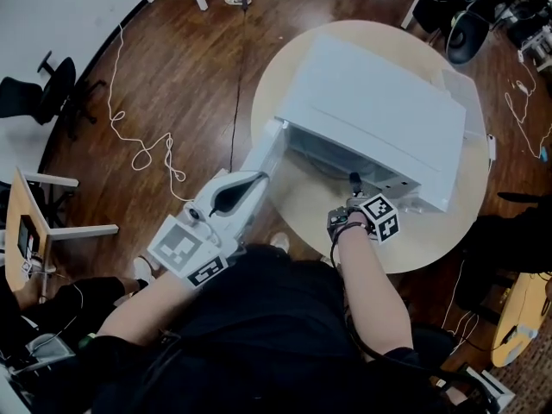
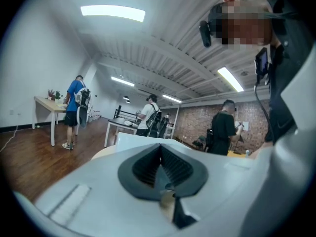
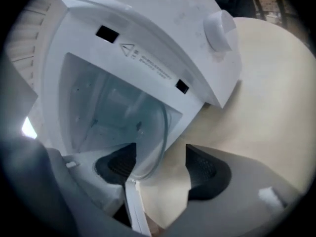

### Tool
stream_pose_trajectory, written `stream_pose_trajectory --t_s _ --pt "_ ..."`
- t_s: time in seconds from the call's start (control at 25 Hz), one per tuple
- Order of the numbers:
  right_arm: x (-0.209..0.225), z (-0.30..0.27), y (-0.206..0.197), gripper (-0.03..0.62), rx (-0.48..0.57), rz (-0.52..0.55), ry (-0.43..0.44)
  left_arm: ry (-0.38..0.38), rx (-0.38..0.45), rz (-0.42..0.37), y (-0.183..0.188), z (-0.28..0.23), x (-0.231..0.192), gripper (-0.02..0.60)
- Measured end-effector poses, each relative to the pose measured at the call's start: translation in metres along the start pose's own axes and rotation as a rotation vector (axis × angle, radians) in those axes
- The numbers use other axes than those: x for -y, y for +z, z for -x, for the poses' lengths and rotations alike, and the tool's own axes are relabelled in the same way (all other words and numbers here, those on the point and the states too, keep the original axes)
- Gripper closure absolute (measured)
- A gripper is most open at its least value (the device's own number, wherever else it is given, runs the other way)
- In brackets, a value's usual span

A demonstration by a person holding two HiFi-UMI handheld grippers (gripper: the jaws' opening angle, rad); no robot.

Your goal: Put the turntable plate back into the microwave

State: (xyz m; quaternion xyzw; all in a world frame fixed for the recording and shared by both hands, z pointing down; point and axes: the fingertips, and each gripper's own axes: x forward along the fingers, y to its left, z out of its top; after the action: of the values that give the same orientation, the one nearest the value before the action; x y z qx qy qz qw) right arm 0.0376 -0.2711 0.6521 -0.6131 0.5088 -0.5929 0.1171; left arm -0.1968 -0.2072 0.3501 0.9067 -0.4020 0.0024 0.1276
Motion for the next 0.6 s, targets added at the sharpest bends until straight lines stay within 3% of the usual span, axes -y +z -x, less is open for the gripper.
stream_pose_trajectory --t_s 0.12,0.2,0.28,0.36,0.4,0.48,0.6 --pt "-0.033 0.035 -0.012 0.299 -0.115 0.191 0.184 0.028 0.004 -0.031 -0.002 -0.008 0.006 0.578" --pt "-0.056 0.076 -0.005 0.385 -0.142 0.356 0.339 0.045 0.007 -0.035 -0.007 -0.015 0.012 0.578" --pt "-0.077 0.123 0.018 0.461 -0.079 0.667 0.455 0.064 0.012 -0.026 -0.013 -0.024 0.020 0.578" --pt "-0.097 0.166 0.045 0.504 0.028 1.002 0.507 0.086 0.020 -0.022 -0.019 -0.035 0.028 0.578" --pt "-0.106 0.184 0.057 0.508 0.083 1.119 0.519 0.100 0.026 -0.025 -0.023 -0.040 0.031 0.578" --pt "-0.122 0.212 0.079 0.571 0.182 1.240 0.531 0.137 0.040 -0.036 -0.030 -0.050 0.035 0.578" --pt "-0.127 0.232 0.101 0.592 0.302 1.250 0.527 0.176 0.048 -0.060 -0.040 -0.062 0.046 0.578"
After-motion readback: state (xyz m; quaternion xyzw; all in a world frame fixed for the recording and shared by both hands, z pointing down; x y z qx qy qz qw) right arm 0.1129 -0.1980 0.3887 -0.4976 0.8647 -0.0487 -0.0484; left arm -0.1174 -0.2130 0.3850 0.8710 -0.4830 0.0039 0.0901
